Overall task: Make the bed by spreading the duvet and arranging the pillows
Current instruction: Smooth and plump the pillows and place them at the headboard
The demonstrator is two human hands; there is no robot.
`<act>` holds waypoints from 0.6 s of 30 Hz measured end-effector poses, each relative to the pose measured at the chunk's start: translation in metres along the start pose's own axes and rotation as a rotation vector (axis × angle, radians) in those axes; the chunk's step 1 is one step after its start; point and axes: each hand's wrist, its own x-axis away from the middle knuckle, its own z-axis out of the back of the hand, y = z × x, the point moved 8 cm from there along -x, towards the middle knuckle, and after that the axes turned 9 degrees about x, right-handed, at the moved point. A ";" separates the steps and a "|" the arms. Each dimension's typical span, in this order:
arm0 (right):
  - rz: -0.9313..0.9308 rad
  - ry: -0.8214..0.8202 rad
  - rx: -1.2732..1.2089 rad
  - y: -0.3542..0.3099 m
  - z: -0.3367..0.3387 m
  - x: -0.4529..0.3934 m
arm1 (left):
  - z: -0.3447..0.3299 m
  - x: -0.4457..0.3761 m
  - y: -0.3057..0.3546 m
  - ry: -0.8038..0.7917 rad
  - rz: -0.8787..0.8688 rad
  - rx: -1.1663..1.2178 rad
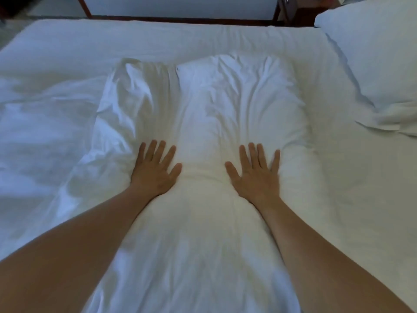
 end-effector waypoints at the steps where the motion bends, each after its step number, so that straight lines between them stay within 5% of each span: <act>1: -0.010 -0.004 0.000 0.003 0.002 0.022 | 0.000 0.020 -0.004 0.013 0.011 0.000; 11: 0.018 -0.150 -0.144 -0.027 0.008 0.161 | -0.002 0.184 -0.043 -0.071 0.182 -0.038; 18: 0.245 -0.240 -0.191 -0.110 0.046 0.179 | 0.014 0.256 -0.093 -0.115 0.193 -0.023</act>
